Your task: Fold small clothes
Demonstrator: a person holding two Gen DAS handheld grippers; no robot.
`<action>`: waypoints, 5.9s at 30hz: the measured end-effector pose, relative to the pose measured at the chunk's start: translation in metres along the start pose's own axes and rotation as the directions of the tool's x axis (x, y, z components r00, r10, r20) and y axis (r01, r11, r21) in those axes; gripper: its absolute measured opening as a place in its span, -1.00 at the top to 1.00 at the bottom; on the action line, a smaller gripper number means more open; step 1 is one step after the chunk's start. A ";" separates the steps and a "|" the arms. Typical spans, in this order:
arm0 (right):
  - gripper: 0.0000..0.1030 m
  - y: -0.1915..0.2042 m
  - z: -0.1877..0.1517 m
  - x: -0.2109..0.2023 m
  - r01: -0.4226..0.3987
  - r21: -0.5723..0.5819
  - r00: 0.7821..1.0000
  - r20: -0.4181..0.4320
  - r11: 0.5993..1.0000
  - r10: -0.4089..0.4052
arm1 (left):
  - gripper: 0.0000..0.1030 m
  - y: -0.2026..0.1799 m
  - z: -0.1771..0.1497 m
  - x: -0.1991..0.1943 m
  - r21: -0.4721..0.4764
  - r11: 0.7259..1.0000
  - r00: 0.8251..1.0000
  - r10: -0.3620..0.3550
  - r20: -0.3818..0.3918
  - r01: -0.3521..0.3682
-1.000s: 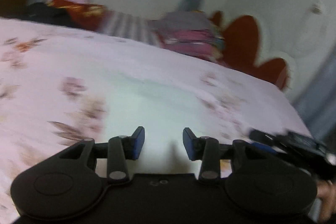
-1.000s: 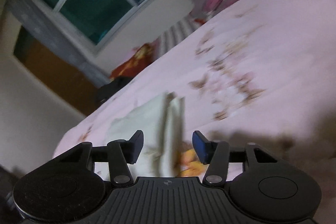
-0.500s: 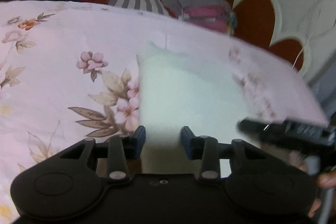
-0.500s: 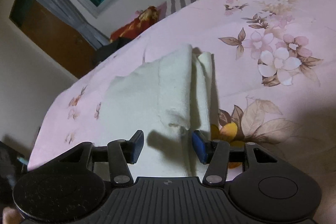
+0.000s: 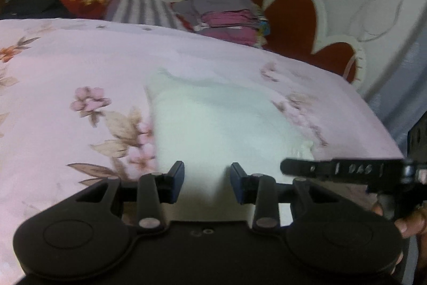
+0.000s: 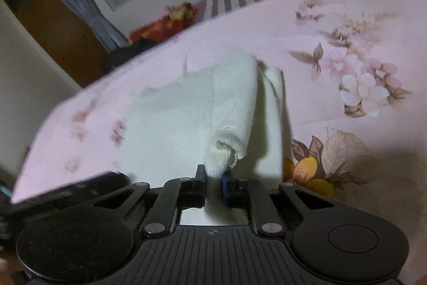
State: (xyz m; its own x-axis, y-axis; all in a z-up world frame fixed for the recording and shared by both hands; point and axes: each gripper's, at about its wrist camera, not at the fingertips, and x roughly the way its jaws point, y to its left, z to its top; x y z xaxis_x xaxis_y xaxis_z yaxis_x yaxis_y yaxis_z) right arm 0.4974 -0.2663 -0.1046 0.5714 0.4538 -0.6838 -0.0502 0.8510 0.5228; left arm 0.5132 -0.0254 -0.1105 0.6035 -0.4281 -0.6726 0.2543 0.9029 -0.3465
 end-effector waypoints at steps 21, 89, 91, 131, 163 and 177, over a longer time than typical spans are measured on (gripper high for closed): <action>0.81 -0.031 -0.012 0.005 -0.002 -0.008 0.990 -0.138 1.000 0.001 | 0.31 -0.005 -0.025 0.016 0.026 0.998 0.991 -0.045 -0.125 0.049; 0.66 0.044 -0.064 -0.032 0.107 -0.412 0.986 -0.076 0.905 -0.151 | 0.22 -0.028 -0.071 -0.016 0.093 0.995 0.993 -0.010 -0.117 0.021; 0.67 0.037 -0.084 -0.030 0.124 -0.442 0.978 -0.095 0.889 -0.184 | 0.22 -0.028 -0.078 -0.021 0.101 0.995 0.993 -0.009 -0.116 0.021; -0.37 -0.031 -0.002 -0.041 0.007 -0.001 0.999 0.039 1.000 -0.007 | -0.90 -0.013 -0.032 -0.005 -0.002 0.981 0.978 0.195 -0.077 -0.196; 0.28 -0.050 0.027 0.038 -0.190 0.143 0.968 -0.138 0.971 0.210 | 0.01 0.019 0.014 0.060 -0.255 0.966 0.987 -0.004 -0.160 -0.037; 0.40 0.047 0.012 -0.014 -0.031 -0.101 1.000 0.000 0.994 0.032 | 0.47 -0.048 0.031 0.010 0.159 0.977 0.987 0.153 -0.057 -0.143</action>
State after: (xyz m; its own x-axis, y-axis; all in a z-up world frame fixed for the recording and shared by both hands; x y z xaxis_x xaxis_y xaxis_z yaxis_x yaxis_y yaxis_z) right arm 0.4964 -0.2359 -0.0642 0.5696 0.4804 -0.6669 -0.1506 0.8586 0.4900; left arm 0.5305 -0.0713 -0.0801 0.5916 -0.2863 -0.7537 0.2825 0.9492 -0.1388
